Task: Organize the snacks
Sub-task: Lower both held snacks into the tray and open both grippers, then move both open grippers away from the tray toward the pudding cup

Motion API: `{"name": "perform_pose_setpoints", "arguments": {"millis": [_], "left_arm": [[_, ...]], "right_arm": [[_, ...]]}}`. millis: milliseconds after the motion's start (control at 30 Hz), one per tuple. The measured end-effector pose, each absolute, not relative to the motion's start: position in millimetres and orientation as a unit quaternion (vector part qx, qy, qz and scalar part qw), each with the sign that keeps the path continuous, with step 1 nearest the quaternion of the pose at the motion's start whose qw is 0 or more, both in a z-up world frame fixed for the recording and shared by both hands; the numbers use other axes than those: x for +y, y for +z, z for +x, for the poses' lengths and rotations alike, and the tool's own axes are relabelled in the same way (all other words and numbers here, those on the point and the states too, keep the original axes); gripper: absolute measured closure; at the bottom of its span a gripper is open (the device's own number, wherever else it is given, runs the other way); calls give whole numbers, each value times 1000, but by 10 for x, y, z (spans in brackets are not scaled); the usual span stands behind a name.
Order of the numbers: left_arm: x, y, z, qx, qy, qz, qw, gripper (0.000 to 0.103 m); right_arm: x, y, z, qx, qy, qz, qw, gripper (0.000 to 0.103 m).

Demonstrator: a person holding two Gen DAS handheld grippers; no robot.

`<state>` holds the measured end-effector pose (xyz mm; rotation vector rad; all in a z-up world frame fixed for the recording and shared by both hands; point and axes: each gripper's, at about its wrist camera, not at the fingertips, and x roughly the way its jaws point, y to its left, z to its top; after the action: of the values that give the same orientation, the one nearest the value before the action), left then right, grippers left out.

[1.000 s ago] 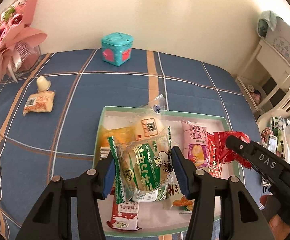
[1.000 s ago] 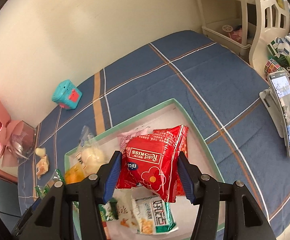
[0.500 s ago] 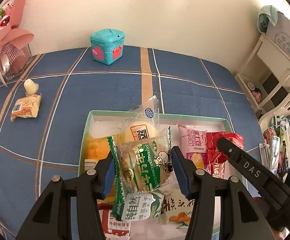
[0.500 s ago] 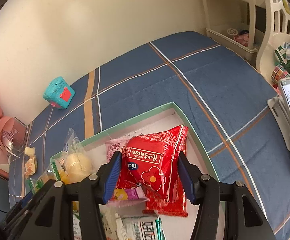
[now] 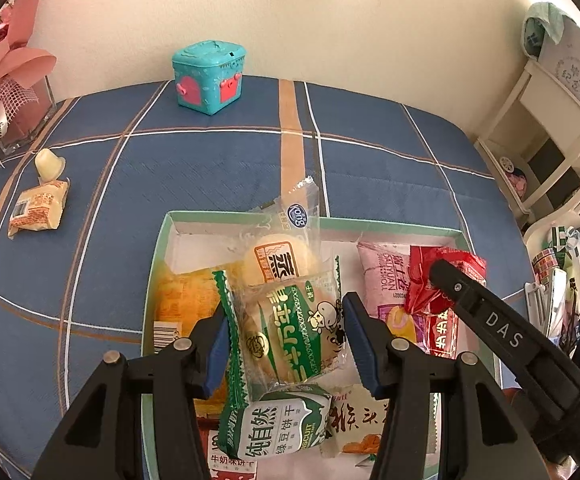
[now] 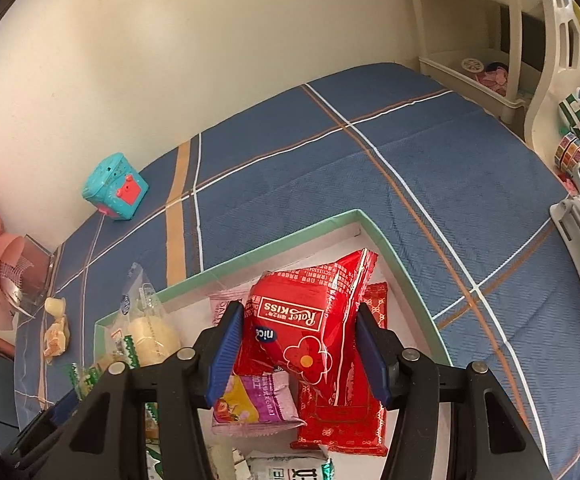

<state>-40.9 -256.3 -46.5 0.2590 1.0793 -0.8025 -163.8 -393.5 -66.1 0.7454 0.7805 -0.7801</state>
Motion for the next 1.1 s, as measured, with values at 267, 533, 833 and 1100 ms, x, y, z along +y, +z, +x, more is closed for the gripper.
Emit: {"name": "perform_pose_setpoints", "arguments": {"millis": [267,533,833,1100], "left_arm": [[-2572,-438,-407,516,-371,126,762,43],[-2463,-334,-396,529,-366,119,757,41],[-2273,-300,-321,532,-335,124,768,36],[-2059,-296,-297,529,-314,127,778,31]], "right_arm": [[-3894,-650,-1604,374,-364,339,783,34],[-3863,-637,-1662,391,-374,343,768,24],[-3678,-496,-1720,393,-371,342,769,14],[-3363,-264,-1646,405,-353,312,783,14]]}}
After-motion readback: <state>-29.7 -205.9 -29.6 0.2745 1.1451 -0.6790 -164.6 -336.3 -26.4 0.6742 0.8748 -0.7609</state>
